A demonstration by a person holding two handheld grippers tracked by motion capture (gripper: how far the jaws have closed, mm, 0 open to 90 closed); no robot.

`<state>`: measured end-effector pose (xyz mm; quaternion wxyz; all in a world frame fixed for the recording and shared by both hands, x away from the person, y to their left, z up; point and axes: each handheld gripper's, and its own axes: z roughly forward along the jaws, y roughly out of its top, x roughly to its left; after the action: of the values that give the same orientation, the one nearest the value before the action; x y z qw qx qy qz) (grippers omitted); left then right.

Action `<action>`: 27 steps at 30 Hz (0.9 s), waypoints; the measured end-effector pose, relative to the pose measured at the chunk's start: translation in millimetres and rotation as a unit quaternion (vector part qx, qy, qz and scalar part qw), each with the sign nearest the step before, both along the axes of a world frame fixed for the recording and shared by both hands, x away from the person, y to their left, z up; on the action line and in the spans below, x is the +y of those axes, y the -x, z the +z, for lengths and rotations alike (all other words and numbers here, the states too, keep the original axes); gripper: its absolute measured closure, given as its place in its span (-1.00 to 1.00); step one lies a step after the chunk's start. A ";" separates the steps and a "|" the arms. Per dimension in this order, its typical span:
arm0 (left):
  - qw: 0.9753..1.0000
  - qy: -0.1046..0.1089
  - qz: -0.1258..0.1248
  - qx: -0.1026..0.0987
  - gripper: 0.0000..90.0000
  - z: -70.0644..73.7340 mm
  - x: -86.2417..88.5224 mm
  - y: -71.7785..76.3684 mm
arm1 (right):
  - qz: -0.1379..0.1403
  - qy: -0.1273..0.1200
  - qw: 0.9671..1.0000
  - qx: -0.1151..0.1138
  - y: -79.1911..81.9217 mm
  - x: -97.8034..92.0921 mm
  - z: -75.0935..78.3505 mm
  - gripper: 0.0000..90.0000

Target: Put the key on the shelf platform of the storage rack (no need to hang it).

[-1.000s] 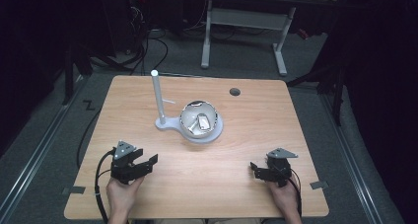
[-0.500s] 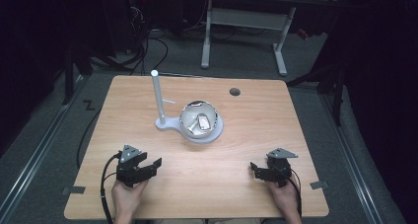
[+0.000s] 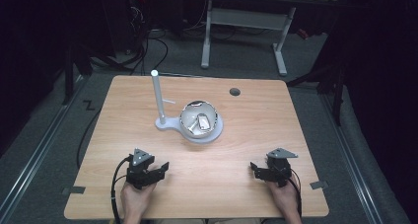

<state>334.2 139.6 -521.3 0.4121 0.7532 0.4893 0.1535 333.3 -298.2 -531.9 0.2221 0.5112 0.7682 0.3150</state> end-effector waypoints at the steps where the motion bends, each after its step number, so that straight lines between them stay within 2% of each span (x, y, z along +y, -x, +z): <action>1: 1.000 -0.001 0.000 0.000 -0.18 -0.9 -0.8 -0.4 | 0.000 0.000 1.000 0.000 0.0 0.0 0.0 -0.51; 4: 1.000 -0.017 -0.001 -0.008 -0.18 -4.1 -3.1 -2.5 | 0.000 0.000 1.000 0.000 0.0 0.0 0.0 -0.51; 7: 1.000 -0.022 0.002 -0.004 -0.18 -6.6 -5.9 -3.6 | 0.000 0.001 1.000 0.000 0.0 -0.1 0.0 -0.51; 13: 0.999 -0.048 -0.002 -0.010 -0.18 -9.9 -12.6 -6.1 | -0.001 0.000 1.000 0.000 0.2 0.2 0.0 -0.51; 22: 0.998 -0.069 -0.003 -0.013 -0.19 -11.7 -19.0 -10.5 | 0.000 0.000 1.000 0.000 0.1 0.0 0.0 -0.51; 27: 0.997 -0.071 -0.003 -0.010 -0.19 -13.2 -20.3 -12.1 | 0.000 0.000 1.000 0.000 0.1 0.0 0.0 -0.51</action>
<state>346.4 119.3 -534.5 0.3631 0.7801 0.4708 0.1946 333.2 -298.2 -531.9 0.2223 0.5113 0.7681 0.3148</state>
